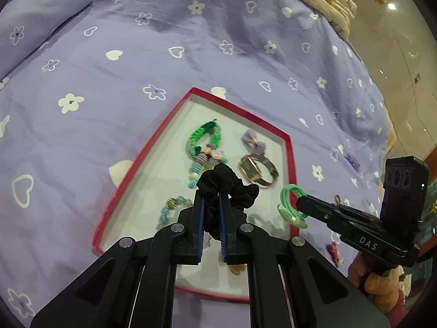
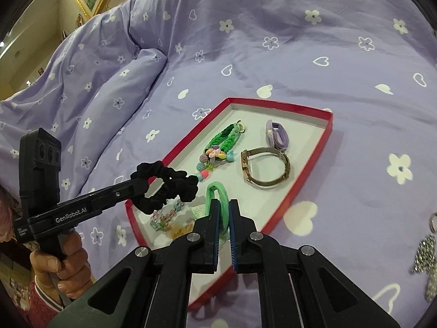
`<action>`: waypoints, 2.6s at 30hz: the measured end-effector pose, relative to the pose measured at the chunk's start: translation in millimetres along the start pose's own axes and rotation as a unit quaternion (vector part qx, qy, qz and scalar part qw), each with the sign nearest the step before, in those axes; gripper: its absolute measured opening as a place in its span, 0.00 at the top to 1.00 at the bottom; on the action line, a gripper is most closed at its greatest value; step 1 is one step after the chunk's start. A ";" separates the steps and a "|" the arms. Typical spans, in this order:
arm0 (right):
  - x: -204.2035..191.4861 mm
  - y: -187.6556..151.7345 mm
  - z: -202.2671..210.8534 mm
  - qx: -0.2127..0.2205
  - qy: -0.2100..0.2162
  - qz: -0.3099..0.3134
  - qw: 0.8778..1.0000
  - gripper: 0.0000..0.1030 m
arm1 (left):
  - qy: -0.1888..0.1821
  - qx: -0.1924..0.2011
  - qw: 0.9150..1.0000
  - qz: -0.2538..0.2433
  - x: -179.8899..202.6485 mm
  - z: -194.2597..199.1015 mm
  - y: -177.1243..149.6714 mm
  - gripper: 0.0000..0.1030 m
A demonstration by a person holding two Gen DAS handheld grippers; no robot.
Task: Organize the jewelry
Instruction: 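Carry scrunchie and green hair tie into the tray and open both tools, then move both open tools toward the pink heart clip and pearl bracelet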
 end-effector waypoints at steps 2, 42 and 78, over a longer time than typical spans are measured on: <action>-1.6 1.5 -8.2 -0.008 -0.001 0.001 1.000 0.94 | 0.004 -0.002 1.000 0.004 -5.7 -4.3 2.9 0.92; -12.0 9.0 -43.0 -0.040 -0.028 0.025 0.998 0.70 | 0.090 -0.041 0.995 0.012 -39.3 -26.4 -1.2 0.64; 122.5 -71.1 122.6 0.047 -0.098 -0.105 0.989 0.62 | 0.000 -0.059 0.994 -0.088 118.2 -24.8 -48.3 0.54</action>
Point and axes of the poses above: each gripper's, at about its wrist camera, not at the fingertips, and z roughly against the way its jaws point, x to its right, y to its top, the point moved 5 cm from there along -z, roughly the way its jaws point, and after that the axes turned 10 degrees about -y, right-handed, at the moved point
